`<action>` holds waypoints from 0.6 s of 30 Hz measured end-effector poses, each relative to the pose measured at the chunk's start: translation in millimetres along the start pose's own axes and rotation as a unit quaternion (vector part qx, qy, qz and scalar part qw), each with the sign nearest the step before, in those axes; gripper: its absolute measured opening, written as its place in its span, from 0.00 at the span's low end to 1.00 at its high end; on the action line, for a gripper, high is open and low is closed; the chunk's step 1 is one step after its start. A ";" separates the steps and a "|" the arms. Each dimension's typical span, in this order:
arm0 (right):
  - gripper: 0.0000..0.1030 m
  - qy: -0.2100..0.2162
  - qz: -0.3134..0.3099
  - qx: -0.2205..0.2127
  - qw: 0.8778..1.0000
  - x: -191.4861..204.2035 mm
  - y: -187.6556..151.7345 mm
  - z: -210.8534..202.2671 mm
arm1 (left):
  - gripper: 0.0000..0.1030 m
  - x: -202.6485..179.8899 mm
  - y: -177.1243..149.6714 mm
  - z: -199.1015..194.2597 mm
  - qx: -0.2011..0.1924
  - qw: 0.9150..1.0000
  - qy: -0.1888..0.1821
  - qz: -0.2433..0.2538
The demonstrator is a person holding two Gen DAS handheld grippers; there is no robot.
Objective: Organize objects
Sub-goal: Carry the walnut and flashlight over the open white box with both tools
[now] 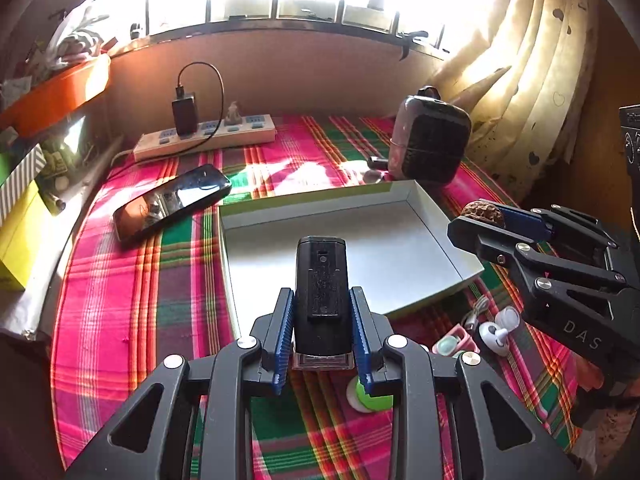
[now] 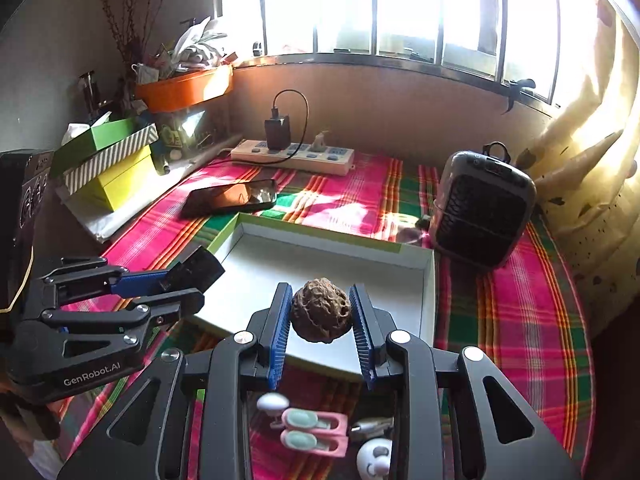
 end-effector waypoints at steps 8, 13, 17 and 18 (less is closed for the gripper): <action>0.30 0.002 0.009 0.037 0.999 -10.9 8.9 48.4 | 0.24 10.8 21.2 32.7 0.011 1.000 0.005 -0.004; 0.30 -0.005 0.016 0.073 0.997 -21.9 1.1 85.8 | 0.24 16.4 22.0 59.0 0.029 0.999 0.012 -0.004; 0.30 -0.008 0.020 0.093 0.995 -28.0 -2.6 107.7 | 0.24 22.5 21.6 76.0 0.043 0.999 0.018 -0.009; 0.30 -0.011 0.018 0.095 0.995 -28.6 -2.5 110.9 | 0.24 23.6 21.8 79.2 0.043 0.999 0.026 -0.004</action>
Point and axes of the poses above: each gripper's, at about its wrist camera, not at the fingertips, and z roughly the way its jaws point, x to its left, y to its top, the point moved 7 cm from there along z, roughly the way its jaws point, and after that the axes turned 2 degrees about -y, right-handed, at the moved point
